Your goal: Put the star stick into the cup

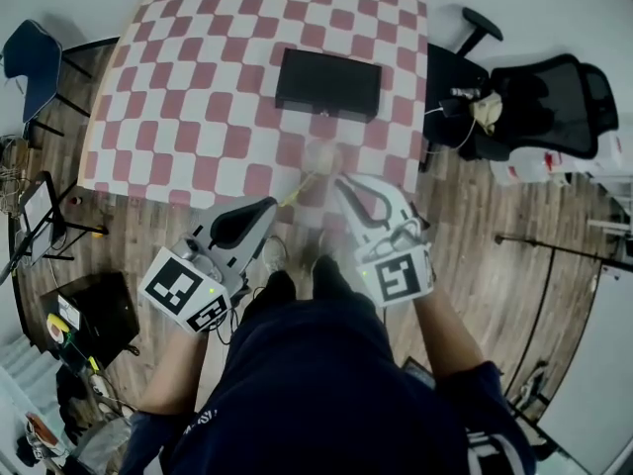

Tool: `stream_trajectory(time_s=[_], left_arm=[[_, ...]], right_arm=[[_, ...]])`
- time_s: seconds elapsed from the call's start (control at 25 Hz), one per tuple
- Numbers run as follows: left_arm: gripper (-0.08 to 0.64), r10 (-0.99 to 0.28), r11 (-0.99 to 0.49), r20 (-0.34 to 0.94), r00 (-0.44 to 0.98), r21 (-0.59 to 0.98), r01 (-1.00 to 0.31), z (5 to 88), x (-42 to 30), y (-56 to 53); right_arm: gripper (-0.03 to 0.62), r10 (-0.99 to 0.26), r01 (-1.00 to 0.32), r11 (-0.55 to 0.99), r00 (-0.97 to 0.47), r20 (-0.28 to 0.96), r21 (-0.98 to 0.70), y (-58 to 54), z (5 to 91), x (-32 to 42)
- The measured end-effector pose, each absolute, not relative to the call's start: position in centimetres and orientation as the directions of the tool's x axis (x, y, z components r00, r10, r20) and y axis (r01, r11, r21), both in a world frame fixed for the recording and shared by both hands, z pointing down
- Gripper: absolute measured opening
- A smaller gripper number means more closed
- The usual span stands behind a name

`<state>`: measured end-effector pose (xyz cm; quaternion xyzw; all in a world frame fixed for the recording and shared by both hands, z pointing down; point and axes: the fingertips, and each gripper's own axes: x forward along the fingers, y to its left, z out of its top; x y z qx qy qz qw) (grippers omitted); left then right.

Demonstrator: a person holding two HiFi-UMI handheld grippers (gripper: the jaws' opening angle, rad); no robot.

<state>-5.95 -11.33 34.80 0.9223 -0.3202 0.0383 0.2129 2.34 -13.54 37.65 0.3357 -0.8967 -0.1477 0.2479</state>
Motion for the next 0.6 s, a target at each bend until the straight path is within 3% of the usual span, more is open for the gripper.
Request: stream_trajectory(time_s=[0.6], left_arm=[[0.029, -0.551, -0.757, 0.169, 0.817, 0.309, -0.575, 31.4, -5.9, -11.4]], right_arm=[[0.025, -0.7, -0.613, 0.708, -0.671, 0.243, 0.35, -12.5, 30.2, 1.7]])
